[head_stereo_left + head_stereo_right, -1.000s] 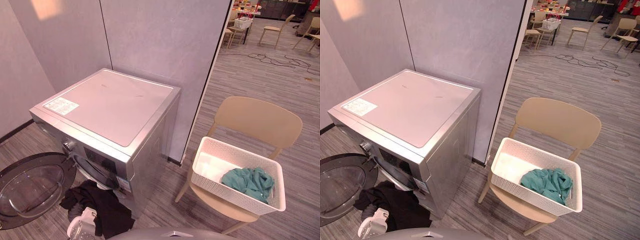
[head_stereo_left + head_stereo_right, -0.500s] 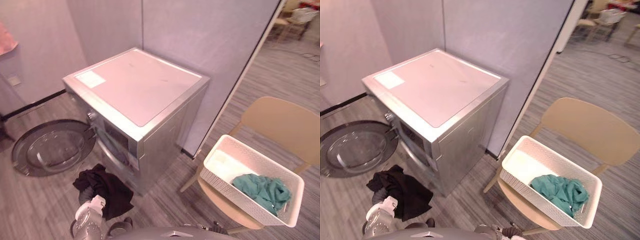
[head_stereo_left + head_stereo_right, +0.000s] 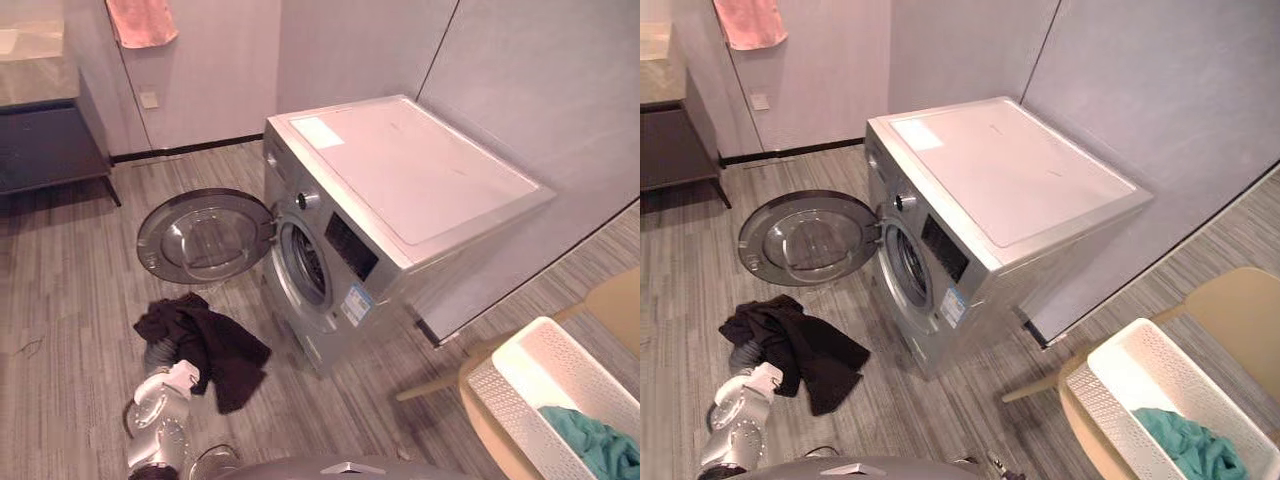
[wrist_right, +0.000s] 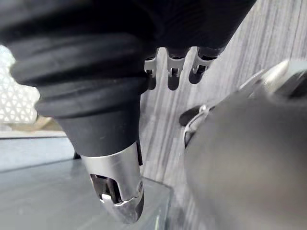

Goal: Pick up the laundry basket with both hands and put the clothes into the washing machine.

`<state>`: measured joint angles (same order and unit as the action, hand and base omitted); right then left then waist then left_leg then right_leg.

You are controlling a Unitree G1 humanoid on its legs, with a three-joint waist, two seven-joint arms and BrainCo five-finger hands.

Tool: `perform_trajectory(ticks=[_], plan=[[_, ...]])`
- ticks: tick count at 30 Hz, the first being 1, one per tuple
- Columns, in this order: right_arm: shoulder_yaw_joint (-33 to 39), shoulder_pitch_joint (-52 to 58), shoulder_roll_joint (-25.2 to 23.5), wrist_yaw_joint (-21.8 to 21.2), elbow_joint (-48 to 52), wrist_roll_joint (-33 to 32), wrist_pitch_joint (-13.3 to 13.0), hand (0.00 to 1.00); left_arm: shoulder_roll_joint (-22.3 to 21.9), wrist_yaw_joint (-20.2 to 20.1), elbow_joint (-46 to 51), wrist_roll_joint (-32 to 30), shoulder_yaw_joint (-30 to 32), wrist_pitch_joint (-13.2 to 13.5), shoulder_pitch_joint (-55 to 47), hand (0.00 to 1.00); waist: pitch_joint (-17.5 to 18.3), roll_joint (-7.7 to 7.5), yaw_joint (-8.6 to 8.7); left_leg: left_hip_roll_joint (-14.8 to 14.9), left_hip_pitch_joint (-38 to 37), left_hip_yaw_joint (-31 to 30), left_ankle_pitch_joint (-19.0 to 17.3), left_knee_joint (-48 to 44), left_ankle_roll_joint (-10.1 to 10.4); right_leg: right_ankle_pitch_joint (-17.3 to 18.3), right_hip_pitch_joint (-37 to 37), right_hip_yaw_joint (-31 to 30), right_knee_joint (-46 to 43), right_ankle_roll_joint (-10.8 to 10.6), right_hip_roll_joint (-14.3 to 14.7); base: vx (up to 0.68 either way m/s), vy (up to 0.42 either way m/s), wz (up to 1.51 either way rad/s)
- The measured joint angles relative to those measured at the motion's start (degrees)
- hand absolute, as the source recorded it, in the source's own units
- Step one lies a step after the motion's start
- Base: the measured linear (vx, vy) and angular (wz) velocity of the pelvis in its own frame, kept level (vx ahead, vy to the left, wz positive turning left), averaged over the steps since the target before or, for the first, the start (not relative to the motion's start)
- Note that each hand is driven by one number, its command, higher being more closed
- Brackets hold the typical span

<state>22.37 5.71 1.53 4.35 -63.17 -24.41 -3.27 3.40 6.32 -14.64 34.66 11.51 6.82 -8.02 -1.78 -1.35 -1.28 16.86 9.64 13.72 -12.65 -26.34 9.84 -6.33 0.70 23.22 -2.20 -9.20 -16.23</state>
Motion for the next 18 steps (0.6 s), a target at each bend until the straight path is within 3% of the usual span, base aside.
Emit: perform_trajectory(ticks=[3,5,7,8,9,10,12,13,14,15,16,18], plan=[[-2.89,-3.82,1.46,0.1,-0.25,-2.36,-0.54,0.0,-0.34,0.89,4.63,1.25,-0.49,1.3,0.57,1.0,-0.17,2.08,-1.46,0.41,6.78,-1.45,-4.38,-8.71,-1.4,-1.83,1.69,0.24,0.98,-1.62,-0.52,-0.1,0.232,0.03],[-3.61,-4.4,0.98,0.1,1.39,-5.73,-0.72,0.0,-0.67,1.35,5.73,1.23,-0.66,1.75,1.49,1.0,0.08,2.6,-2.0,0.0,9.65,-2.52,-6.2,-11.82,-2.24,-2.42,2.2,1.23,0.86,-1.0,-1.25,-0.07,0.229,0.28],[-4.17,-4.21,0.14,0.03,3.1,-7.37,-0.82,0.0,-0.57,2.19,6.45,1.18,-1.37,2.13,1.72,1.0,0.08,2.56,-2.11,-0.91,10.27,-3.53,-7.41,-12.79,-2.91,-4.04,2.02,0.42,-0.13,0.89,-1.77,-0.02,0.205,0.31],[-4.13,-3.6,-0.82,-0.02,5.73,-7.5,-0.78,0.0,-0.47,2.28,6.45,1.18,-2.66,2.31,1.53,1.0,0.11,2.62,-2.05,-1.56,9.44,-4.4,-7.51,-11.92,-3.85,-5.19,3.0,-3.84,-3.11,4.29,-1.73,0.02,0.221,0.25],[-4.06,-3.43,-1.36,-0.08,6.53,-7.46,-0.81,0.0,-0.67,2.25,6.46,1.17,-3.41,2.43,1.26,1.0,0.11,2.56,-2.21,-1.77,8.57,-4.67,-7.22,-11.07,-4.17,-4.11,4.5,-7.55,-6.02,5.74,-1.52,0.09,0.231,0.44],[-3.95,-3.08,-2.51,-0.17,7.44,-7.48,-0.8,0.0,-0.29,2.15,6.28,1.1,-4.66,2.43,1.05,1.0,0.42,2.52,-1.75,-2.02,7.7,-6.59,-6.14,-9.15,-4.21,2.68,7.07,-17.12,-12.45,3.55,2.14,0.1,0.091,0.54],[-3.64,-2.28,-4.59,-0.16,7.72,-7.87,-0.89,0.0,-0.85,1.63,5.59,1.08,-6.13,2.49,1.05,1.0,1.28,-0.43,-0.98,-2.85,5.77,-8.55,-4.38,-4.85,-4.5,13.87,9.22,-26.57,-19.29,3.39,11.23,0.16,-0.052,0.71],[-3.34,-2.19,-4.93,-0.15,7.82,-7.87,-1.41,0.0,-1.63,1.14,3.87,1.04,-7.4,2.34,1.08,1.0,1.11,-0.83,-0.8,-3.21,4.55,-9.21,-3.93,-3.23,-4.16,16.71,10.12,-29.05,-19.92,3.29,15.91,0.16,-0.115,0.48],[-3.03,-2.09,-5.06,-0.14,8.0,-7.87,-1.61,0.0,-2.12,0.84,3.12,1.02,-8.11,2.14,1.08,1.0,1.07,-1.01,-0.64,-3.51,4.07,-9.21,-3.73,-2.59,-4.0,17.28,10.68,-29.54,-19.47,3.41,17.65,0.1,-0.097,0.34],[-2.88,-1.91,-4.85,-0.13,8.29,-7.83,-1.61,0.0,-3.35,0.47,2.16,1.0,-9.2,1.89,1.08,1.0,1.05,-0.88,-0.38,-4.1,4.01,-9.71,-3.76,-2.62,-3.87,17.99,11.4,-30.06,-18.83,5.07,19.56,0.17,-0.078,0.37],[-2.23,-1.86,-3.85,-0.12,8.2,-7.82,-1.55,0.0,-5.55,-0.03,1.71,0.97,-11.45,1.09,1.06,1.0,1.53,0.33,-0.26,-4.14,4.08,-11.19,-3.63,-2.03,-3.04,17.55,9.97,-29.0,-17.49,5.13,19.88,0.19,-0.067,0.33],[-1.28,-1.86,-3.74,-0.06,8.29,-7.43,-1.53,0.0,-6.41,-1.61,2.73,0.89,-13.98,0.61,1.24,1.0,1.28,0.72,-0.38,-4.41,3.46,-11.46,-2.02,1.5,-2.76,17.56,9.77,-28.35,-17.6,5.14,19.86,0.17,-0.092,0.31]])
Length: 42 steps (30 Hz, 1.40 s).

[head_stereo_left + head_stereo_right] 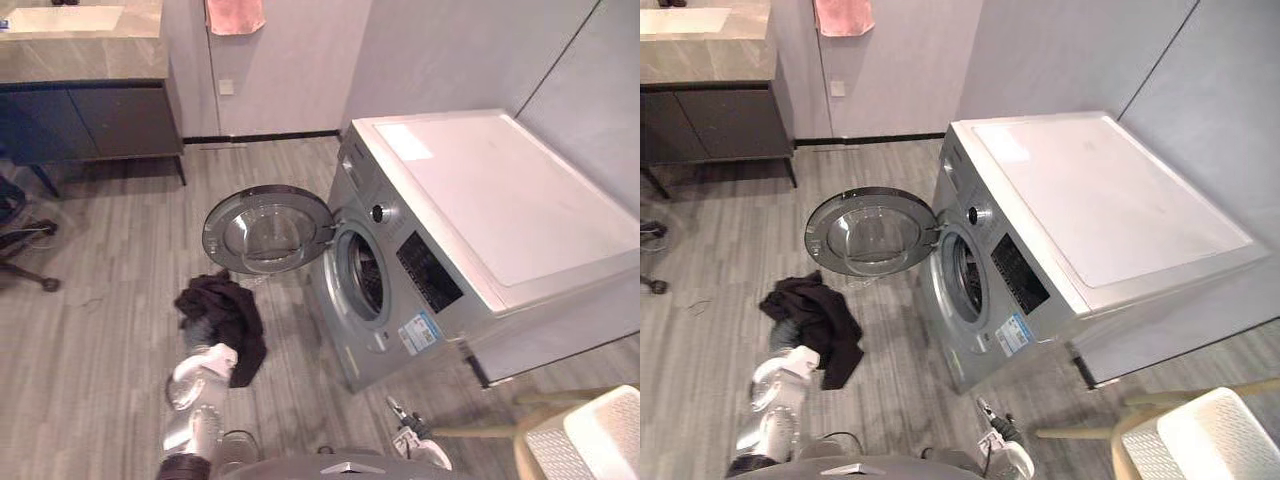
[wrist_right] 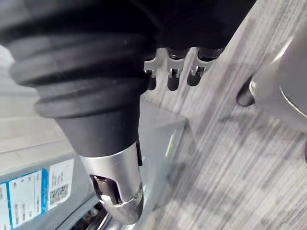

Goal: Pick up the laundry basket with both hands and put the clothes into the washing machine.

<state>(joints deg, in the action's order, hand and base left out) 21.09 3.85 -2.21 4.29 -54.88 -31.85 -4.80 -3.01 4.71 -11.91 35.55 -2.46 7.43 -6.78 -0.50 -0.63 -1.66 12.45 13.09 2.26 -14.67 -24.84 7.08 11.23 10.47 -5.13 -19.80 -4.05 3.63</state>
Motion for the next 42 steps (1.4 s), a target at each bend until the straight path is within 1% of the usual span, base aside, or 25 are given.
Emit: perform_trajectory(ticks=[7,10,12,14,15,16,17,19,21,23,24,25,26,27,28,29,30,32,36,37,38,39,40,41,42], plan=[[-0.78,0.55,-0.04,0.1,0.97,0.66,0.08,0.0,-0.34,-2.6,2.48,-0.9,-5.65,-0.67,0.33,1.0,0.46,0.47,0.74,0.43,-5.56,-0.71,0.84,2.5,0.04,3.62,-5.14,1.41,0.11,2.93,0.51,0.18,-0.101,0.22],[-2.11,0.44,-0.08,0.07,3.31,0.47,-0.01,0.0,-0.39,-2.59,2.51,-0.9,-6.16,-0.85,0.27,1.0,-0.69,2.25,1.24,1.61,-1.66,-1.14,1.26,-11.9,-0.12,4.72,-9.55,1.38,1.4,3.6,0.99,0.14,-0.052,0.0],[-2.99,0.32,-0.01,0.09,5.11,-0.33,-0.27,0.0,-0.37,-2.61,2.68,-0.95,-6.64,-0.9,0.2,1.0,-1.54,4.05,0.89,2.45,2.91,-3.47,6.79,-25.83,-0.08,6.62,-12.53,0.53,1.43,4.4,1.74,0.08,0.011,-0.31],[-5.63,1.1,-0.06,0.12,7.73,-0.45,-0.28,0.0,-0.36,-2.57,2.99,-0.95,-6.41,-0.93,0.06,1.0,-1.61,3.97,0.12,2.5,7.03,-3.68,17.32,-34.44,-0.32,7.69,-13.17,-2.76,0.81,5.3,1.43,0.05,0.052,-0.7],[-7.08,1.32,-0.21,0.22,9.56,-0.46,-0.37,0.0,-0.36,-2.54,3.34,-0.95,-6.43,-1.02,-0.1,1.0,-1.84,3.67,-0.35,2.75,9.51,-3.49,18.98,-37.83,-0.57,7.8,-13.22,-4.99,0.63,5.54,0.92,0.14,0.093,-1.04],[-8.23,1.38,-0.54,0.97,11.51,-0.76,0.07,0.0,-0.26,-2.51,3.53,-0.96,-6.53,-1.13,-0.2,1.0,-1.83,3.83,-0.55,2.88,11.2,-1.97,12.51,-38.96,-2.55,7.83,-13.02,-8.14,0.42,5.59,0.19,0.2,0.145,-1.41],[-9.95,1.54,-0.6,1.39,12.62,-1.64,-0.04,0.0,-0.07,-2.44,3.54,-0.97,-6.64,-1.16,-0.21,1.0,-1.86,3.64,-0.68,2.66,12.0,-0.83,7.48,-35.82,-3.94,7.82,-12.67,-11.31,0.44,5.52,-1.1,0.25,0.176,-1.43],[-12.29,1.79,-0.6,2.01,14.67,-1.59,-0.18,0.0,0.03,-2.34,3.48,-0.98,-6.68,-1.17,-0.38,1.0,-1.9,3.19,0.12,0.44,10.72,-3.27,3.63,-20.57,-3.48,8.0,-12.3,-17.09,1.01,5.18,-3.49,0.26,0.244,-1.29],[-13.7,1.5,0.36,2.05,14.5,-1.3,-0.98,0.0,0.1,-2.33,3.38,-0.99,-6.37,-1.13,-0.57,1.0,-1.72,3.11,0.04,-2.48,8.06,-11.44,3.86,-4.76,-3.35,9.27,-11.04,-22.6,0.51,3.01,-5.09,0.21,0.293,-1.31],[-14.19,0.19,2.11,2.08,13.18,0.81,-1.35,0.0,0.29,-2.36,2.53,-1.0,-5.45,-1.15,-0.83,1.0,-1.26,3.87,0.12,-2.51,6.58,-16.76,6.65,4.87,-4.17,10.88,-9.98,-28.24,0.43,0.38,-6.14,0.25,0.439,-1.73],[-14.26,-0.18,3.54,2.07,12.42,3.18,-1.26,0.0,0.42,-2.2,0.75,-0.98,-4.68,-1.19,-1.02,1.0,-0.21,4.67,0.21,-1.75,4.3,-15.61,8.25,7.91,2.28,12.15,-10.03,-32.64,0.33,-1.83,-6.9,0.29,0.602,-1.69],[-14.36,-0.46,3.59,2.01,11.44,3.6,-1.25,0.0,0.94,-2.11,-0.51,-0.96,-4.28,-1.21,-0.83,1.0,0.04,3.13,0.59,-2.82,3.8,-13.51,7.5,6.98,4.75,12.13,-9.96,-34.36,-0.01,-2.28,-8.45,0.24,0.507,-1.26],[-14.31,-0.76,3.43,1.94,10.24,4.47,-1.17,0.0,2.13,-1.71,-1.73,-0.95,-3.97,-1.26,-0.78,1.0,0.27,1.2,1.49,-4.4,3.45,-11.11,6.52,5.42,3.26,10.43,-9.54,-36.09,-0.56,-3.88,-10.16,0.23,0.458,-0.71],[-14.29,-0.98,3.01,1.74,8.82,5.13,-1.2,0.0,3.46,-1.31,-3.09,-0.95,-3.67,-1.29,-0.77,1.0,0.44,0.95,2.19,-4.39,2.44,-8.96,6.09,4.96,3.17,5.95,-9.41,-37.53,-0.38,-5.15,-10.31,0.19,0.343,-0.6],[-14.28,-1.0,2.85,1.71,8.46,5.15,-1.17,0.0,4.08,-1.24,-3.3,-0.94,-3.73,-1.29,-0.75,1.0,0.39,1.03,2.38,-4.16,1.84,-7.96,6.22,5.42,2.97,3.25,-9.27,-37.64,-0.23,-5.53,-10.1,0.2,0.402,-0.62],[-14.2,-0.89,2.63,1.24,8.07,5.21,-1.17,0.0,4.97,-1.23,-3.19,-0.94,-3.97,-1.23,-0.61,1.0,0.33,2.01,2.56,-3.77,0.55,-6.5,6.81,7.46,2.07,-1.32,-7.75,-37.59,-0.56,-7.66,-9.49,0.14,0.361,-0.4],[-14.07,-0.94,2.64,0.76,7.57,5.22,-1.19,0.0,5.4,-1.2,-3.23,-0.96,-4.3,-1.19,0.39,1.0,1.01,2.1,3.05,-4.07,0.43,-5.66,7.56,9.24,1.08,-2.36,-6.67,-36.27,1.73,-9.13,-10.12,0.1,0.273,-0.3],[-13.56,-1.42,3.06,0.73,6.55,5.17,-1.2,0.0,6.33,-1.2,-3.34,-0.97,-5.73,-0.99,3.29,1.0,1.14,1.89,3.16,-5.72,1.18,-4.6,8.35,10.46,0.29,-6.74,-6.16,-33.54,5.65,-9.59,-12.02,0.01,0.141,-0.12],[-13.03,-1.59,4.62,0.84,6.55,5.16,-1.11,0.0,6.98,-1.32,-3.37,-1.36,-7.7,-0.68,6.01,1.0,2.45,5.53,2.38,-6.42,1.76,0.31,13.67,19.31,-1.93,-16.88,0.69,-29.37,8.91,-11.68,-14.23,-0.07,0.046,-0.35],[-13.04,-1.52,4.58,0.85,6.54,5.18,-1.03,0.0,7.02,-1.31,-3.39,-1.85,-7.57,-0.65,6.07,1.0,2.47,5.57,2.1,-6.51,1.71,1.39,14.08,20.13,-2.18,-17.97,1.87,-26.8,8.97,-11.15,-14.52,-0.12,0.005,-0.67],[-13.06,-1.52,4.52,0.84,6.53,5.19,-1.01,0.0,7.09,-1.3,-3.76,-2.18,-7.17,-0.63,6.05,1.0,2.43,5.5,1.77,-6.46,1.81,2.84,14.23,20.38,-2.42,-19.7,3.38,-21.38,9.23,-8.9,-14.87,-0.1,0.021,-1.0],[-13.1,-1.44,4.77,0.85,6.55,5.22,-1.04,0.0,6.85,-1.13,-4.82,-2.27,-6.3,-0.72,5.37,1.0,2.33,5.25,1.44,-6.57,1.45,5.94,14.26,20.41,-3.17,-23.88,4.2,-11.43,12.23,-3.68,-15.76,-0.1,0.025,-1.24],[-13.13,-1.29,5.15,0.79,6.56,5.23,-1.08,0.0,6.15,-1.18,-4.77,-2.6,-5.82,-0.76,4.53,1.0,2.29,5.41,1.15,-6.1,0.81,8.03,13.56,20.54,-4.83,-23.16,4.1,-7.38,12.42,-3.67,-15.33,-0.05,0.006,-1.09],[-13.17,-1.07,4.97,0.68,6.55,5.23,-1.02,0.0,6.12,-1.29,-4.85,-2.87,-5.18,-0.87,4.17,1.0,2.22,4.94,1.24,-6.12,0.52,9.11,13.41,20.51,-5.06,-17.88,4.61,-6.88,7.61,-5.35,-14.13,-0.03,-0.094,-0.75],[-13.6,0.73,4.9,-0.27,6.61,5.2,-1.0,0.0,5.74,-1.28,-4.86,-3.22,-3.7,-1.2,3.3,1.0,1.93,3.22,1.84,-6.71,-0.11,10.87,12.81,19.35,-5.96,-6.59,6.08,-6.8,-5.1,-6.26,-9.63,-0.04,-0.13,-0.71]])
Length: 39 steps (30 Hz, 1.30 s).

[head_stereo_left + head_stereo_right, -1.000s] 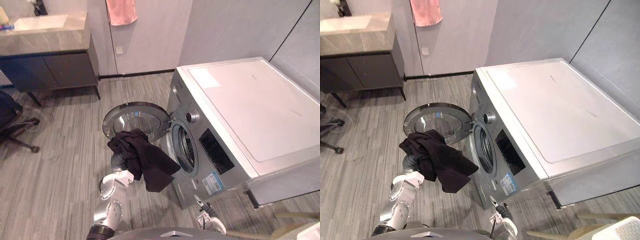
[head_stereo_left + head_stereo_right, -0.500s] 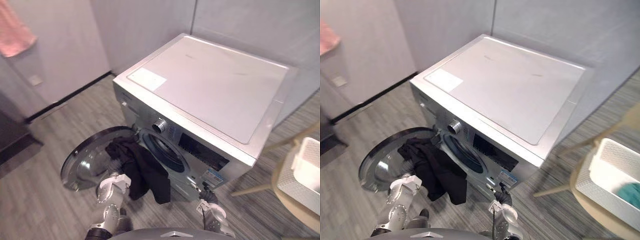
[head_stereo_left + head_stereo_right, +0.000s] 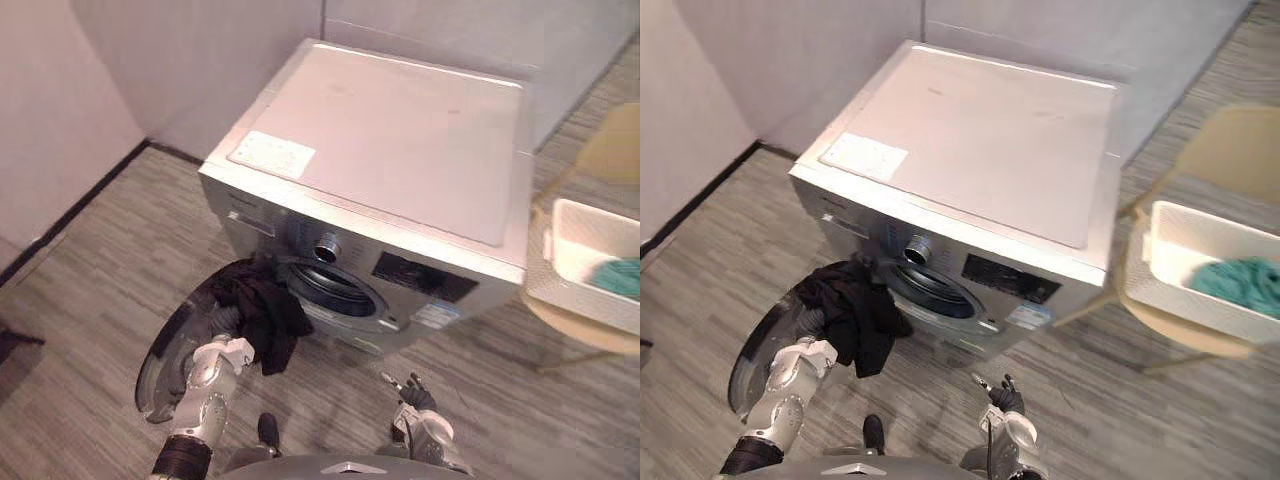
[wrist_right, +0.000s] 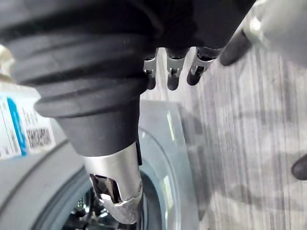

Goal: Pick up the laundry basket with both hands and put the clothes into the washing machine.

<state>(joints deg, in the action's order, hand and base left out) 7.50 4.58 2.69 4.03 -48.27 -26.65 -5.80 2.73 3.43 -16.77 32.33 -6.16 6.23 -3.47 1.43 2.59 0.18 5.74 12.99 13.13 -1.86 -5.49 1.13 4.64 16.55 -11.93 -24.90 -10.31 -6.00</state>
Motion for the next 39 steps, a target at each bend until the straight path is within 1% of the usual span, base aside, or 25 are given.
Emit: perform_trajectory(ticks=[1,2,3,4,5,6,8,11,14,16,17,18,19,20,21,22,24,26,28,30,31,32,33,35,39], plan=[[0.01,0.36,0.63,-0.34,0.0,-0.02,-0.02,0.0,-0.55,0.0,0.16,0.0,1.32,-0.14,-0.52,1.0,0.05,-1.45,-0.6,-0.59,0.16,1.14,-1.58,-2.3,-0.11,0.67,0.76,2.21,-0.53,1.38,-0.23,-0.07,-0.098,-0.86],[0.03,0.64,0.84,-0.66,0.11,-0.05,-0.06,0.0,-1.19,0.05,0.19,0.03,2.04,-0.24,-0.94,1.0,-0.02,-1.67,-0.76,-0.48,1.15,1.75,-2.87,-4.09,-0.38,-0.3,0.79,1.74,0.85,0.36,-0.11,-0.11,0.043,-0.89],[0.14,1.13,2.05,-1.44,0.27,-0.04,-0.17,0.0,-2.17,-0.04,0.29,0.01,2.3,-0.49,-1.06,1.0,0.68,-0.62,-1.09,-0.49,2.56,1.09,-4.57,-4.97,-0.76,-2.54,-0.97,1.2,7.7,0.88,-0.14,-0.1,0.085,-0.78],[0.07,1.2,2.62,-1.61,0.27,0.05,-0.06,0.0,-2.6,-0.07,0.57,0.02,2.69,-0.48,-1.06,1.0,1.17,0.13,-1.4,0.41,2.68,2.06,-4.74,-4.86,-0.88,-2.22,-1.97,0.61,9.39,0.64,0.02,-0.08,0.041,-0.78],[-0.16,1.48,2.25,-1.88,0.44,0.08,0.03,0.0,-2.79,-0.02,1.13,0.04,3.86,-0.5,-1.06,1.0,0.83,-0.99,-1.18,0.69,2.87,3.94,-4.62,-5.05,-0.86,1.84,-1.55,-0.09,4.76,0.58,1.52,-0.05,-0.059,-0.96],[-0.62,1.62,1.92,-2.48,0.6,0.08,0.07,0.0,-2.51,0.17,1.36,0.09,4.71,-0.49,-1.13,1.0,0.75,-2.44,-1.56,0.77,2.93,6.05,-4.8,-5.39,-0.47,2.26,-1.46,0.93,7.02,2.05,1.69,-0.04,-0.072,-0.93],[-0.57,1.88,1.89,-2.61,2.55,0.06,0.02,0.0,-2.03,0.42,1.34,0.1,4.78,-0.52,-0.98,1.0,0.8,-2.71,-1.32,0.44,3.74,6.91,-4.44,-5.4,-0.3,0.58,-3.37,-0.22,13.55,2.44,1.11,-0.07,-0.022,-0.63],[-0.63,0.4,2.08,-2.56,3.62,0.07,-0.02,0.0,-1.56,0.96,0.23,0.42,4.72,-0.53,0.36,1.0,0.71,-2.97,-1.53,-0.64,4.04,7.17,-1.49,-4.04,-0.92,-2.0,-4.89,-0.14,21.5,3.19,0.07,-0.05,-0.01,-0.29],[-0.87,-0.17,2.32,-2.5,4.71,0.06,-0.13,0.0,-1.5,1.36,-0.56,1.33,4.43,-0.52,1.29,1.0,0.33,-2.53,-1.54,-0.81,4.09,5.18,-0.06,-3.45,-0.64,-2.25,-5.84,0.74,23.35,3.25,0.03,-0.07,-0.039,0.05],[-0.64,-0.8,2.7,-2.37,4.8,-0.01,-0.38,0.0,-1.54,1.4,-0.62,1.32,2.9,-0.53,1.35,1.0,-1.81,-1.61,-1.79,0.09,4.6,1.97,-0.18,-7.54,-0.65,-1.71,-6.89,1.31,22.07,3.74,0.65,-0.1,-0.056,0.1],[-0.56,-0.75,2.79,-2.34,5.05,-0.07,-0.68,0.0,-1.61,1.33,-0.51,1.32,2.23,-0.51,1.36,1.0,-3.45,-0.9,-1.84,0.82,5.26,0.48,-1.14,-11.09,-0.42,-0.81,-7.61,1.64,20.74,4.23,1.15,-0.13,-0.06,-0.08],[-0.54,-0.61,3.07,-2.31,5.01,-0.07,-0.74,0.0,-1.92,1.21,-0.34,1.31,1.3,-0.57,1.14,1.0,-5.56,0.55,-2.14,2.38,6.18,-1.71,-3.79,-16.33,0.9,1.21,-7.43,1.52,17.92,4.0,2.43,-0.17,-0.05,-0.15],[-0.54,-0.42,3.17,-2.31,5.01,-0.07,-0.72,0.0,-2.1,1.16,-0.2,1.31,1.07,-0.65,0.99,1.0,-6.18,0.88,-2.25,2.53,6.43,-3.15,-4.54,-17.36,1.71,2.37,-6.87,1.21,16.52,4.39,2.76,-0.23,-0.022,-0.36],[-0.54,-0.01,3.56,-2.27,4.99,-0.05,-0.65,0.0,-2.42,1.09,0.47,1.32,0.66,-0.83,0.34,1.0,-6.38,1.11,-2.67,2.04,6.42,-7.11,-6.79,-17.25,3.55,3.37,-5.0,-0.15,13.98,4.06,3.17,-0.2,0.027,-0.36],[-0.44,0.77,3.87,-2.24,4.94,-0.06,-0.62,0.0,-2.27,0.79,1.01,1.31,0.28,-0.88,0.17,1.0,-6.61,1.58,-2.64,1.04,6.77,-8.1,-7.76,-16.96,3.05,3.85,-4.1,-0.82,12.48,3.38,3.27,-0.17,0.029,-0.31],[-0.42,0.81,4.01,-2.25,4.94,-0.06,-0.59,0.0,-2.24,0.7,1.3,1.31,0.11,-0.94,0.05,1.0,-6.73,1.4,-2.41,0.74,7.03,-8.1,-7.8,-16.83,2.98,3.89,-3.63,-1.01,11.98,3.3,3.0,-0.11,0.037,-0.14],[-0.03,2.74,3.57,-2.27,5.06,-0.12,-0.39,0.0,-1.54,-0.13,3.53,1.33,-0.96,-1.17,-0.5,1.0,-7.63,-0.51,-1.95,0.02,6.59,-4.31,-7.65,-14.56,2.85,3.83,-1.19,-2.14,10.09,3.19,0.33,-0.1,0.086,0.0],[-0.03,3.28,3.41,-2.25,5.25,-0.21,-0.15,0.0,-0.91,-0.17,4.61,1.33,-2.53,-1.23,-0.84,1.0,-7.79,-0.74,-1.76,-0.56,6.73,-2.96,-6.37,-12.67,2.5,3.76,0.24,-2.57,9.44,2.61,0.27,-0.05,0.037,-0.07],[-0.13,3.02,2.8,-2.18,5.98,-0.33,-0.11,0.0,-0.31,-0.16,4.8,1.97,-3.83,-1.29,-1.49,1.0,-7.76,-1.22,-0.67,-1.99,5.86,-1.91,-5.19,-8.83,3.53,3.49,1.67,-3.42,9.76,2.52,-0.91,-0.01,0.01,-0.1],[-0.58,2.06,2.0,-2.18,6.76,-1.21,-0.2,0.0,0.82,-0.47,4.81,2.72,-5.74,-1.52,-2.28,1.0,-7.92,-0.56,0.93,-2.94,4.38,-1.09,-1.73,-3.13,4.37,2.81,2.67,-3.32,11.18,2.76,-1.56,0.05,-0.006,-0.02],[-0.58,1.77,2.01,-2.16,6.7,-1.22,-0.2,0.0,0.94,-0.57,4.81,2.92,-6.36,-1.56,-2.18,1.0,-8.2,-0.19,1.03,-2.9,4.43,-1.05,-0.94,-2.97,4.33,2.57,3.07,-3.26,11.44,2.5,-1.54,0.06,-0.037,-0.17],[-0.64,0.67,2.34,-1.98,6.69,-2.25,-0.27,0.0,1.08,-0.66,4.84,3.4,-7.51,-1.58,-1.75,1.0,-8.79,0.97,0.93,-2.46,5.71,-1.27,0.43,-3.66,4.22,1.68,3.58,-3.33,12.27,2.35,-1.38,0.07,-0.033,-0.24],[-1.0,-1.04,2.42,-1.96,6.68,-2.83,-0.3,0.0,1.13,-1.02,4.88,3.57,-8.71,-1.58,-1.06,1.0,-9.49,1.92,1.09,-2.17,7.05,-1.45,0.91,-4.31,3.2,0.57,4.21,-3.46,13.5,2.02,-1.16,0.07,-0.025,-0.25],[-2.92,-3.99,3.48,-1.94,6.65,-3.25,-0.83,0.0,1.24,-1.35,4.98,3.59,-10.32,-1.6,1.29,1.0,-10.36,2.7,1.59,-2.07,9.37,-0.95,1.68,-3.99,2.08,-2.23,5.69,-3.76,16.14,1.08,-1.16,0.08,-0.017,-0.18],[-5.27,-8.69,3.82,-1.36,6.88,-3.2,-1.86,0.0,1.92,-1.24,4.89,3.57,-11.41,-1.43,9.7,1.0,-14.26,2.57,2.12,-1.76,12.94,0.13,1.45,-4.46,1.15,-6.02,8.09,-3.63,19.94,0.69,-1.24,0.04,0.006,-0.17]])
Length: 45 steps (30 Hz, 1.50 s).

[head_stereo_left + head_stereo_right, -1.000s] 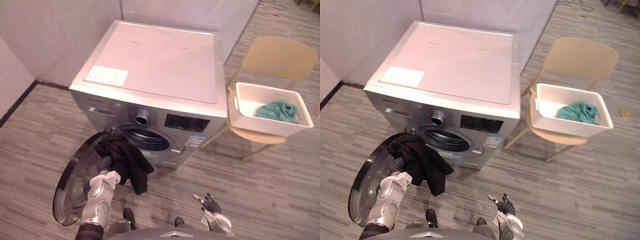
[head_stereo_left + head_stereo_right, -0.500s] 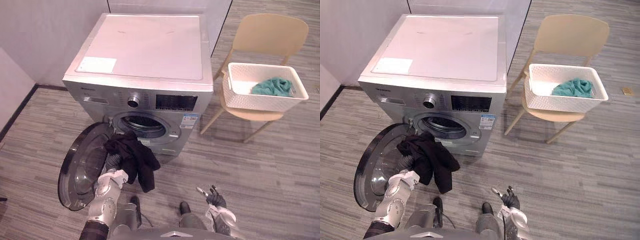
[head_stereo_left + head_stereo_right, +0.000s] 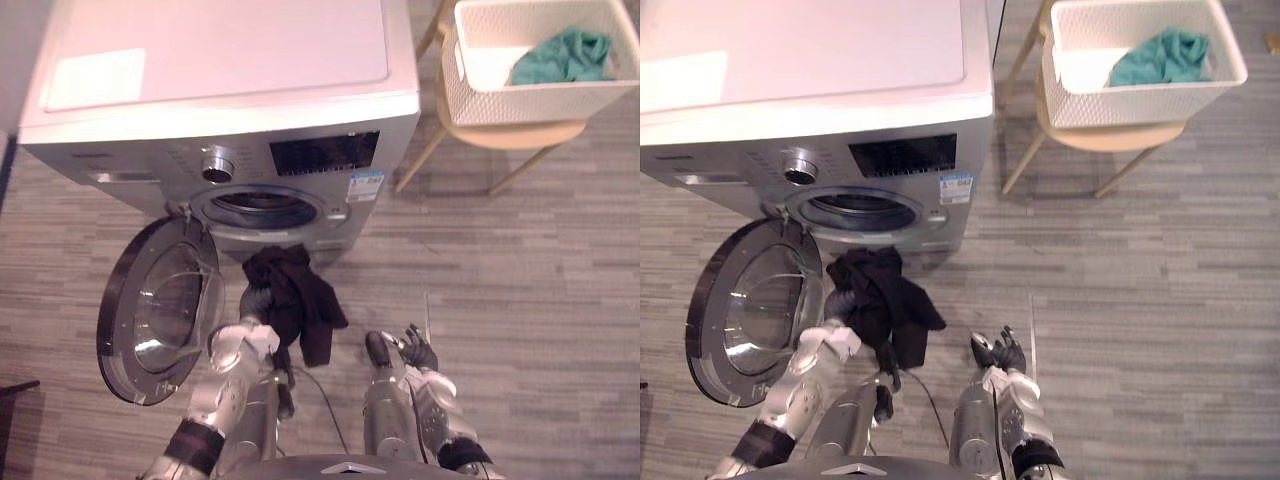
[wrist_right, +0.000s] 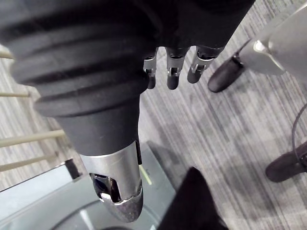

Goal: Pick up the laundry basket with both hands and put the clothes into the washing machine.

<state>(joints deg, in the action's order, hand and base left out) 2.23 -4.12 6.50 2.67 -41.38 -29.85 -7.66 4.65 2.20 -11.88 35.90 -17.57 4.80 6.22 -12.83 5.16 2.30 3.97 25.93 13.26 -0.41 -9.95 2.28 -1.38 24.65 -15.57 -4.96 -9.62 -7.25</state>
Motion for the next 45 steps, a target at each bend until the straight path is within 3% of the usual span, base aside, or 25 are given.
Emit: perform_trajectory(ticks=[6,10,15,18,22,29,31,36,41,45], plan=[[-1.65,-2.8,-0.53,1.56,2.58,-0.08,-0.73,0.0,-0.31,2.22,-5.05,-0.09,2.35,1.33,11.82,1.0,-4.61,-0.62,1.22,1.68,7.28,0.42,-3.59,-8.12,-1.03,-2.09,3.42,-0.03,1.77,0.16,0.64,-0.01,0.024,-0.13],[-1.47,-2.96,-0.45,2.11,9.72,-0.18,-1.89,0.0,-0.04,6.54,-7.24,-0.06,10.48,1.8,18.41,1.0,-8.62,-1.74,1.66,4.05,12.72,0.14,-6.36,-14.98,-1.52,-2.35,6.37,-0.1,0.94,0.09,2.32,-0.05,0.01,-0.21],[-1.18,1.93,-1.85,3.67,24.82,-1.54,-2.94,0.0,4.44,12.22,-5.77,0.41,19.04,3.34,23.81,1.0,-11.01,-3.91,-0.17,8.33,19.23,-0.95,-8.92,-22.3,-1.02,-0.31,12.96,0.9,-6.54,0.58,5.92,-0.06,-0.03,-0.2],[-0.81,4.22,-1.97,3.77,30.29,-2.39,-3.68,0.0,5.9,14.34,-1.85,1.83,23.03,4.5,27.12,1.0,-11.68,-4.79,-0.8,9.95,23.43,-2.79,-10.22,-26.23,-0.64,2.37,16.71,2.52,-11.26,1.24,7.36,-0.06,-0.026,0.0],[0.48,6.25,-3.57,3.7,34.97,-3.91,-4.65,0.0,9.75,16.84,0.47,1.99,25.71,5.53,33.71,1.0,-12.59,-5.87,-1.6,11.29,28.42,-4.79,-11.32,-29.78,-0.55,3.33,20.19,4.25,-13.61,1.23,8.53,-0.04,0.005,0.01],[1.01,9.23,-5.35,3.28,36.45,-6.95,-6.02,0.0,13.83,18.8,0.29,2.07,22.76,5.4,44.39,1.0,-13.85,-8.12,-2.64,13.19,35.83,-8.31,-13.1,-35.08,-0.72,3.01,23.67,7.61,-13.9,0.76,10.25,0.02,0.045,-0.05],[0.66,9.3,-7.03,2.36,36.26,-7.91,-6.06,0.0,16.86,18.82,-4.51,2.44,21.1,5.4,51.47,1.0,-14.7,-9.62,-3.29,14.33,36.7,-8.57,-13.46,-35.2,-0.54,0.83,22.83,7.51,-9.67,0.55,11.06,0.03,0.041,-0.28],[0.62,9.6,-8.45,1.18,35.88,-10.98,-6.26,0.0,18.72,18.65,-7.42,4.1,18.77,5.46,59.22,1.0,-14.77,-9.78,-3.21,15.96,40.31,-8.96,-13.99,-37.23,-0.97,-2.31,23.21,7.71,-4.8,0.48,12.05,0.02,0.028,-0.27],[0.41,9.56,-8.15,1.0,36.07,-11.49,-6.4,0.0,16.21,18.14,-12.07,4.1,18.63,6.47,62.59,1.0,-15.0,-9.8,-3.24,16.9,43.31,-8.62,-14.27,-39.94,-1.39,-1.74,28.02,8.69,-10.25,0.04,12.66,0.01,-0.003,-0.2],[0.27,9.57,-7.97,0.25,36.07,-13.67,-7.15,0.0,15.7,16.98,-16.28,4.16,17.38,6.44,64.64,1.0,-15.54,-9.89,-3.19,17.43,46.52,-8.53,-17.53,-44.13,-1.56,3.12,34.5,8.69,-20.08,-0.38,13.06,-0.01,-0.015,-0.18]])
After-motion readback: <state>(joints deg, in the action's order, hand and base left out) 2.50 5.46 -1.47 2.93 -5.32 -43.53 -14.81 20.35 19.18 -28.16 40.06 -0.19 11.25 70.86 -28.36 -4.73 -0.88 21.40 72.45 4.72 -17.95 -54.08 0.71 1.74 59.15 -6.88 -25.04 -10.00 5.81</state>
